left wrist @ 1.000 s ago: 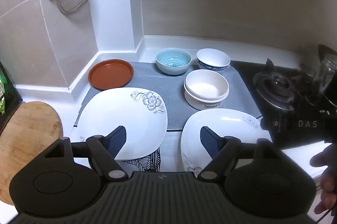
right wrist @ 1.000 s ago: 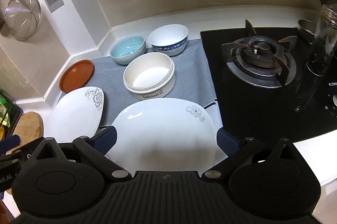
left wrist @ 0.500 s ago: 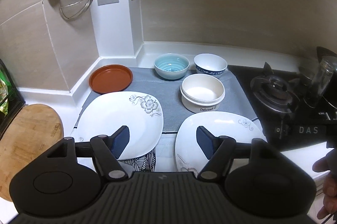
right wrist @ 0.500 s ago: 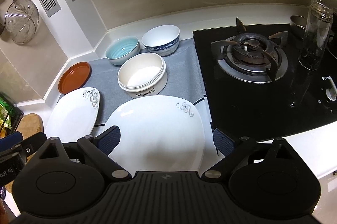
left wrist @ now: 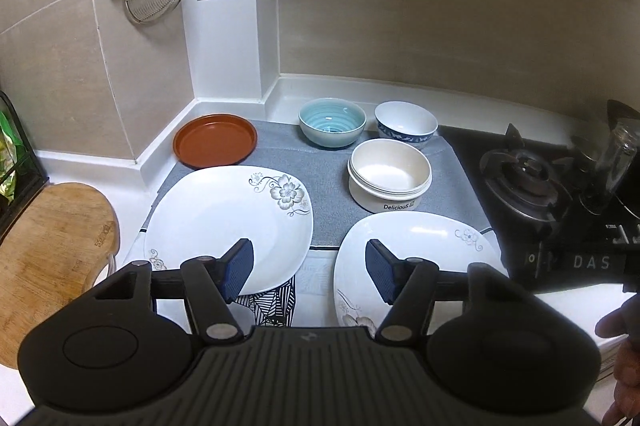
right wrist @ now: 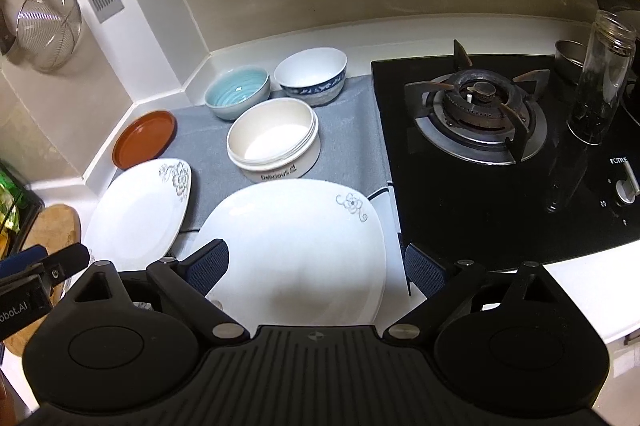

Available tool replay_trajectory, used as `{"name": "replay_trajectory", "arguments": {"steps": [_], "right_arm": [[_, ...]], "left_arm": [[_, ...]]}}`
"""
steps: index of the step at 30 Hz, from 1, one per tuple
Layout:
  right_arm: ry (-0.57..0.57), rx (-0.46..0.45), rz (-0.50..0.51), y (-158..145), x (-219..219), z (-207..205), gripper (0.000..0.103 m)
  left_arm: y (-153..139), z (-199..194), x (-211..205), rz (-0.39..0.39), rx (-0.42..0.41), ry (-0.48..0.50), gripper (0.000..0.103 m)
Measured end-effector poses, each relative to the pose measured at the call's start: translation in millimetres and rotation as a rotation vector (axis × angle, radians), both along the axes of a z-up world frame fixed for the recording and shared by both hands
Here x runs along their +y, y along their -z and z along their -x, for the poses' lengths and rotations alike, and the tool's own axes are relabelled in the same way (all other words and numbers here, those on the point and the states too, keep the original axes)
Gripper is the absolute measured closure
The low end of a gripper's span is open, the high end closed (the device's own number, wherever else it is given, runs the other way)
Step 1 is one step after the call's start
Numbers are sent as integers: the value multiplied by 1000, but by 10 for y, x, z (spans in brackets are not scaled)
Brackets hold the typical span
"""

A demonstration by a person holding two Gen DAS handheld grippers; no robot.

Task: Organize plates and bowls
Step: 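Move both grippers open toward the edges of the white square plates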

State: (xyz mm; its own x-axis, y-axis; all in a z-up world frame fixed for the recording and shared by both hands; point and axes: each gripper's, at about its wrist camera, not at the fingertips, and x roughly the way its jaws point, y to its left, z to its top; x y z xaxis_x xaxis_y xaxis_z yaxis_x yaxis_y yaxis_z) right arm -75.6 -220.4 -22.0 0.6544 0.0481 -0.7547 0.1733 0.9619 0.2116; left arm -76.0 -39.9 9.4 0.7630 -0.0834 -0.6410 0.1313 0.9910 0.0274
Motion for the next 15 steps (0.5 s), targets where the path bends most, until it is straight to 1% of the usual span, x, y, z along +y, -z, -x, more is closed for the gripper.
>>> {"name": "replay_trajectory", "arguments": {"steps": [3, 9, 13, 14, 15], "right_arm": [[-7, 4, 2, 12, 10, -15, 7], [-9, 10, -7, 59, 78, -83, 7], [-37, 5, -10, 74, 176, -108, 9], [-45, 1, -11, 69, 194, -117, 9], [-52, -7, -15, 61, 214, -126, 12]], "left_arm": [[8, -23, 35, 8, 2, -4, 35], [60, -7, 96, -4, 5, -2, 35], [103, -58, 214, 17, 22, -25, 36], [102, -69, 231, 23, 20, -22, 42], [103, -80, 244, 26, 20, -16, 49]]}}
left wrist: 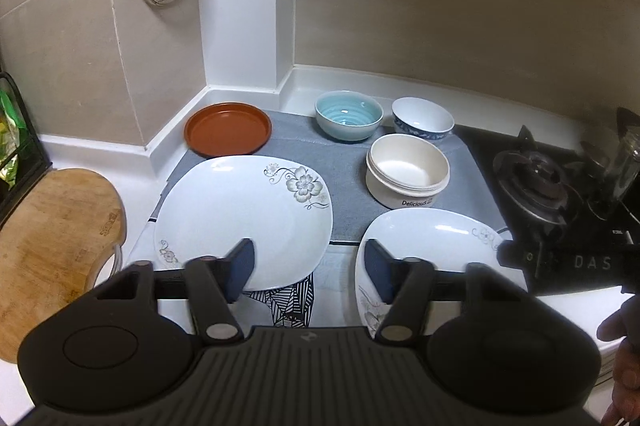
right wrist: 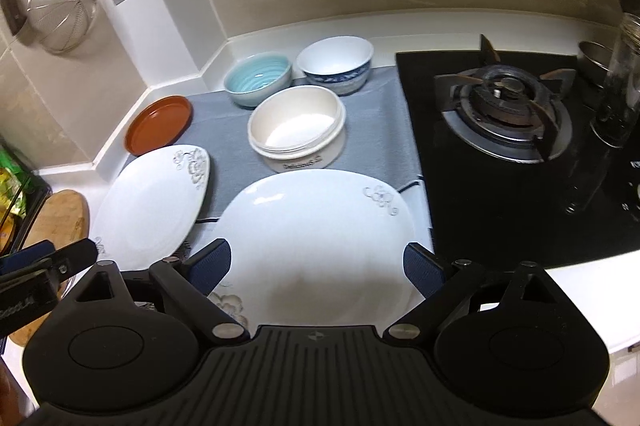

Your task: Organize plates and bowls

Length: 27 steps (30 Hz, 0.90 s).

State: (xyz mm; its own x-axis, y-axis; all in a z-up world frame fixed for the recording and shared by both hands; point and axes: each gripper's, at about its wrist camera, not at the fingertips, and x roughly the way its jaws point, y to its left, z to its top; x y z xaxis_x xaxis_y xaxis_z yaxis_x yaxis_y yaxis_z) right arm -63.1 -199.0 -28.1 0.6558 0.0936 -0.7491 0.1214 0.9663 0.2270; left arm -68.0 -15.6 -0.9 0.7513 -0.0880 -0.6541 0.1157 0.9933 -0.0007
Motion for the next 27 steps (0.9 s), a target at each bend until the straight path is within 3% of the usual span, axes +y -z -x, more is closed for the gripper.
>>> {"name": "replay_trajectory", "arguments": {"steps": [2, 3, 5, 8, 10, 15, 22, 27], "right_arm": [[-9, -15, -9, -15, 34, -23, 17], [-15, -25, -11, -23, 57, -35, 20], [-28, -40, -8, -35, 107, -65, 27], [-45, -61, -10, -51, 193, -128, 43], [-66, -76, -3, -67, 273, -186, 55], [-139, -104, 38, -107, 507, -399, 64], [-173, -66, 46, -12, 787, -677, 64], [-199, -51, 49, -21, 941, -733, 64]], "left_arm": [[12, -36, 26, 2, 2, 9, 58], [21, -59, 43, 11, 5, 14, 70], [44, -102, 84, 31, 10, 27, 81], [57, -192, 170, 48, 4, 37, 91], [63, -283, 254, 67, 0, 39, 92], [143, -608, 556, 125, 12, 18, 92], [421, -908, 1072, 174, 32, -19, 92], [556, -959, 1387, 167, 51, -51, 92]]}}
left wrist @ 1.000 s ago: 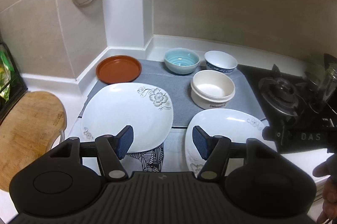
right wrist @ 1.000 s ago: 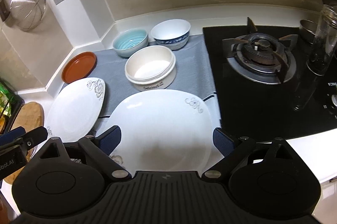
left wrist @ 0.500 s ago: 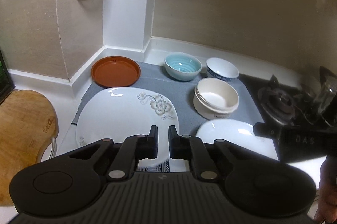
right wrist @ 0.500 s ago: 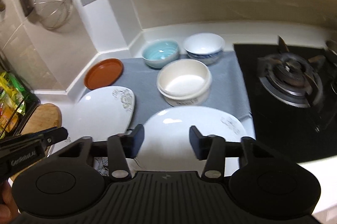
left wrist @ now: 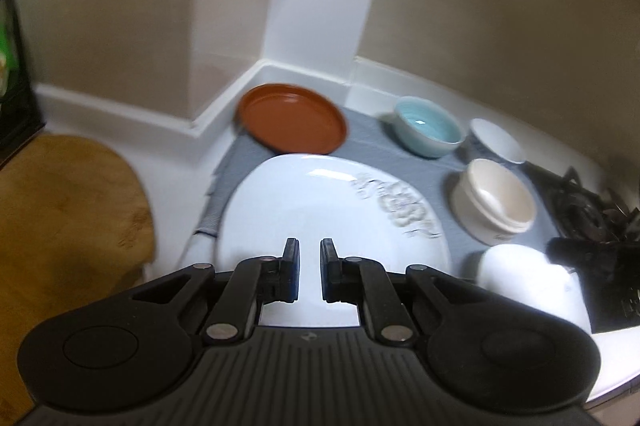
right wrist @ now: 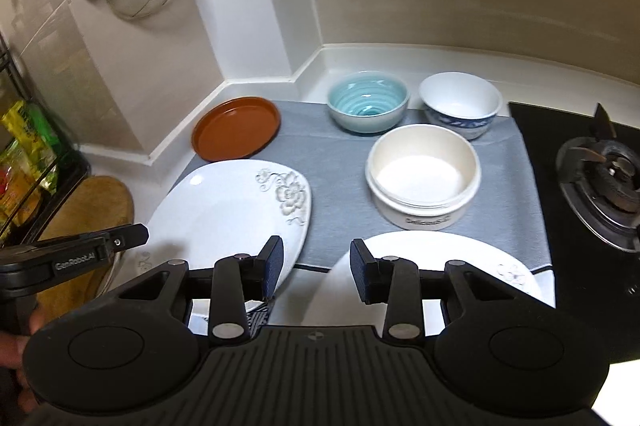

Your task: Organize plates and bowls

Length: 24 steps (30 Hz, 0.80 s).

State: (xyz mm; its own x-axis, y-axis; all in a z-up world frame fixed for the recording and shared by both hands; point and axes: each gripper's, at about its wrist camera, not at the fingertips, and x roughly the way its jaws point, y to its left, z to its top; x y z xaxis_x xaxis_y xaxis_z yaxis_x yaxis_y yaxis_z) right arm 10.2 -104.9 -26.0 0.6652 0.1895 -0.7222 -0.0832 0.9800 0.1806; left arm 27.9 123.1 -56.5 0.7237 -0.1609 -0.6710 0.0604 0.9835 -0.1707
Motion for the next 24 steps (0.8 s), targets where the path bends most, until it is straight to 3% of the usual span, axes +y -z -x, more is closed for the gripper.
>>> {"name": "replay_trajectory", "arguments": {"steps": [13, 17, 19, 24], "right_arm": [[-14, 81, -1, 203, 109, -439, 63], [-22, 117, -7, 316, 178, -615, 61], [-34, 126, 0, 364, 226, -699, 55], [-46, 160, 7, 504, 294, -909, 55]], "left_arm": [[227, -342, 459, 50, 71, -131, 90], [293, -484, 532, 82, 86, -147, 86], [329, -538, 570, 99, 95, -153, 85], [433, -651, 583, 123, 110, -128, 84]]}}
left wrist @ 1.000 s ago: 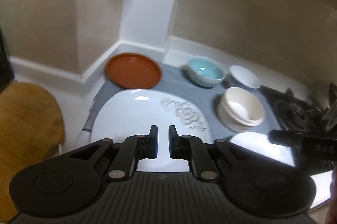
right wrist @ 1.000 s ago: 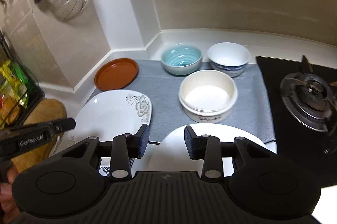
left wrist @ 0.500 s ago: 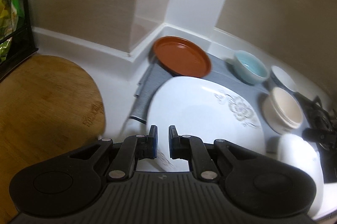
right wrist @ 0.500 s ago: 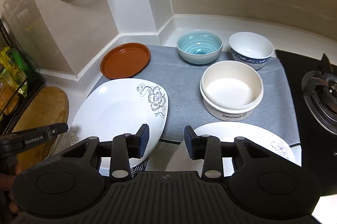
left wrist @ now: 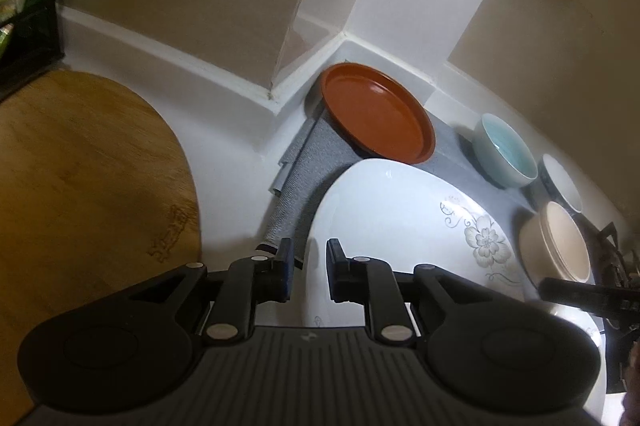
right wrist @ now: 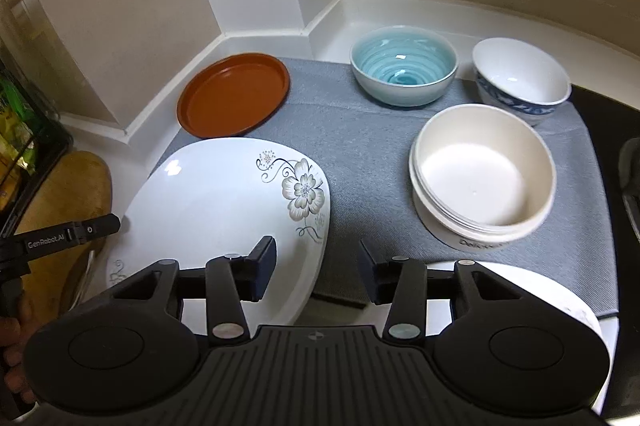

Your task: Organize plates and bowls

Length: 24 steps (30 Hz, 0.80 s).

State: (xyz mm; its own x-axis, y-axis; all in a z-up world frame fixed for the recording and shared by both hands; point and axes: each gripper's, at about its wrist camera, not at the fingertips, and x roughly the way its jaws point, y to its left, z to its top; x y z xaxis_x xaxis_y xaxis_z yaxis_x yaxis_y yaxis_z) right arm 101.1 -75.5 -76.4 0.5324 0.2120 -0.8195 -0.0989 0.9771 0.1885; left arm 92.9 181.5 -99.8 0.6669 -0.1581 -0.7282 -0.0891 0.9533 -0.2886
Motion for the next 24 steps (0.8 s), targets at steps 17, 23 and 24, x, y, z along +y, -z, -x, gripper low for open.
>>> {"name": "replay_trajectory", "arguments": {"steps": [17, 23, 24], "right_arm": [[14, 142, 8, 428, 125, -358, 55], [-11, 148, -4, 432, 143, -383, 55], [-9, 147, -6, 440, 152, -396, 55]], "left_arm": [[214, -394, 11, 45, 22, 111, 85], [261, -467, 39, 76, 17, 136, 85], [269, -478, 46, 82, 16, 139, 85]]}}
